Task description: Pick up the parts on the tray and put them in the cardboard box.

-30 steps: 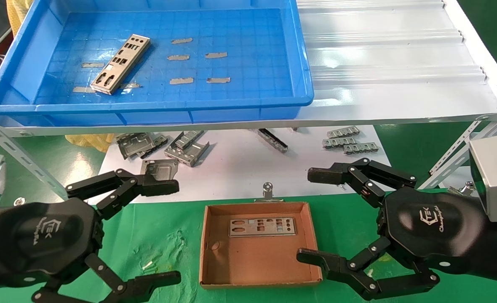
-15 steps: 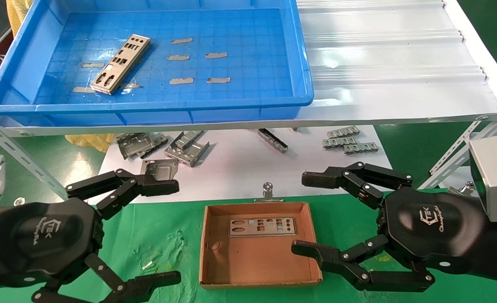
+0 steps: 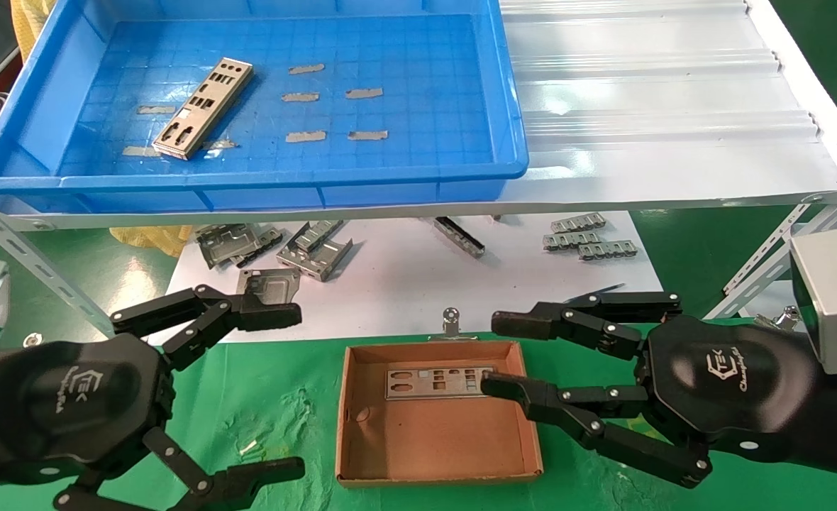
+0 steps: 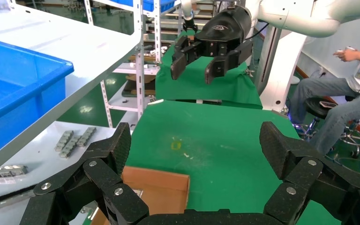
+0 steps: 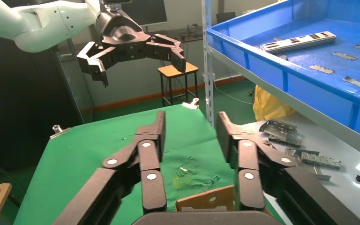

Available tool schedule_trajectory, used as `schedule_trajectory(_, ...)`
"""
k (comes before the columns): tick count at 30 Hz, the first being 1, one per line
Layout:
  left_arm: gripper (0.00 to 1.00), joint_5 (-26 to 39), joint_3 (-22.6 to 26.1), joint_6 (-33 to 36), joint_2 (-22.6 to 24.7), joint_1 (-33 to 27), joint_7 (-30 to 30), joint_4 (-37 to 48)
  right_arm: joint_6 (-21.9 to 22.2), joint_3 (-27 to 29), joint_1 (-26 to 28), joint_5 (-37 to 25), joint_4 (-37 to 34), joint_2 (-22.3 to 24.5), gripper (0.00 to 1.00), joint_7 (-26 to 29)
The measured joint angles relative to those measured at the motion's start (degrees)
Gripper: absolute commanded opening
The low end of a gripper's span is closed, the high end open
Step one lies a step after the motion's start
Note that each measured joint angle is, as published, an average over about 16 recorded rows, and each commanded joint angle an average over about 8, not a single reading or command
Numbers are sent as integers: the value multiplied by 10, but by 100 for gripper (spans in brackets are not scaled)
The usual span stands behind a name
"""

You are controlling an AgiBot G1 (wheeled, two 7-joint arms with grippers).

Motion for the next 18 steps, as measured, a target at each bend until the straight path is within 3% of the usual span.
schedule_trajectory(11,100,4,0,-5,1,-8,-3,2,0,0,0,0,0,0,0,0)
schedule_trajectory(18,100,37,9,-34,21,-69,-19,28,0,0,0,0,0,0,0,0)
